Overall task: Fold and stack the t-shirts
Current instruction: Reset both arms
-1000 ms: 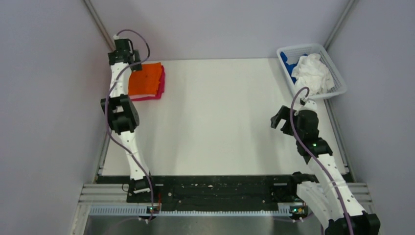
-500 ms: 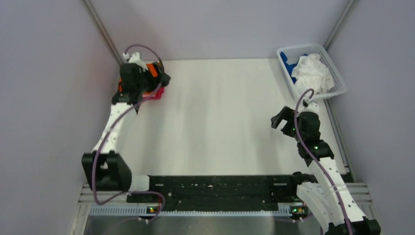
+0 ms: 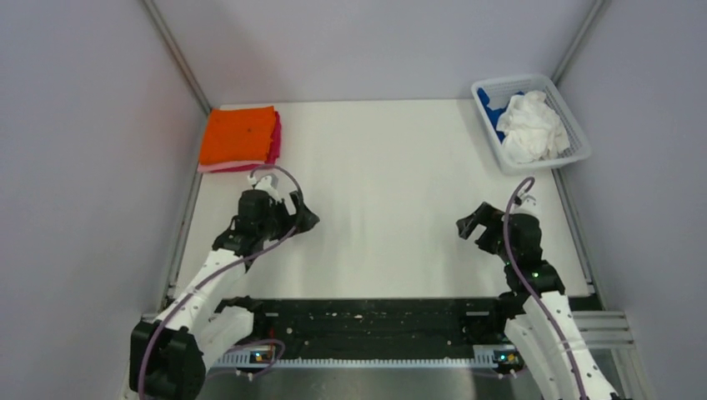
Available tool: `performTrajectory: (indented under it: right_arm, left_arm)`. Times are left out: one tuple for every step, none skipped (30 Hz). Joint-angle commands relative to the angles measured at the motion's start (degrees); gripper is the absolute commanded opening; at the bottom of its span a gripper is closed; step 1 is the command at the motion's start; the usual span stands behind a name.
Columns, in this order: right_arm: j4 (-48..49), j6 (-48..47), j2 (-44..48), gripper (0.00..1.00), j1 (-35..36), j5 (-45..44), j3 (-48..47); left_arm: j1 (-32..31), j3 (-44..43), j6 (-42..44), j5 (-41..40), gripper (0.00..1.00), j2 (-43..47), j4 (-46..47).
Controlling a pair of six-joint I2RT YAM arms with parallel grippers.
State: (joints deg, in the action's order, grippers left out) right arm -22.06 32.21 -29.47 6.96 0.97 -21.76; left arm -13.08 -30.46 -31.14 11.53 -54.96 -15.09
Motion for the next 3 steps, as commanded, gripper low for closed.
performTrajectory:
  right_arm:
    - [1.23, 3.28, 2.10, 0.99, -0.08, -1.44, 0.90]
    - [1.06, 3.04, 2.21, 0.99, -0.10, -2.18, 0.66]
    - [0.95, 2.77, 2.16, 0.99, -0.11, -2.17, 0.29]
  left_arm:
    - [-0.10, -1.01, -1.81, 0.08, 0.99, 3.05, 5.11]
    - [-0.10, -1.31, -1.67, -0.66, 0.99, 2.90, 4.71]
    - [-0.10, -1.81, -1.35, -1.43, 0.99, 2.85, 4.24]
